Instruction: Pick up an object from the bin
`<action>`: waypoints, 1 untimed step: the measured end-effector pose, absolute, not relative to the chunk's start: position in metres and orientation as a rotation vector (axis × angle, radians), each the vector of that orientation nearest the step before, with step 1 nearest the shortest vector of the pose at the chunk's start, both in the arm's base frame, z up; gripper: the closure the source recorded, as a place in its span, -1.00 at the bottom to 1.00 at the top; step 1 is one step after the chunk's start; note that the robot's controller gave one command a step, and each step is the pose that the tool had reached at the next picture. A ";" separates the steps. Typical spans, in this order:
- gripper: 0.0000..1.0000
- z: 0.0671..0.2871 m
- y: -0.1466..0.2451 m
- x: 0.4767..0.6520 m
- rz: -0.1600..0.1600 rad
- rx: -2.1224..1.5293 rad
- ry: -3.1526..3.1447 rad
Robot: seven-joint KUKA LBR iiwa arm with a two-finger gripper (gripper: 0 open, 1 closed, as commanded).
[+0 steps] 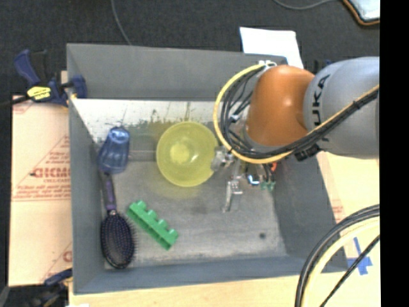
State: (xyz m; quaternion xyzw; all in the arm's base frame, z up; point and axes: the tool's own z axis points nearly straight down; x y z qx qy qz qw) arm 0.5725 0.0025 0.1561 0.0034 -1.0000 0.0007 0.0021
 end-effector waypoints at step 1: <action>-1.00 0.161 0.003 0.574 0.002 0.010 -3.145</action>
Offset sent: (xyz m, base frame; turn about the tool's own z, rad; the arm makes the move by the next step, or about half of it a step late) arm 0.0384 0.0910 -0.0861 -0.0879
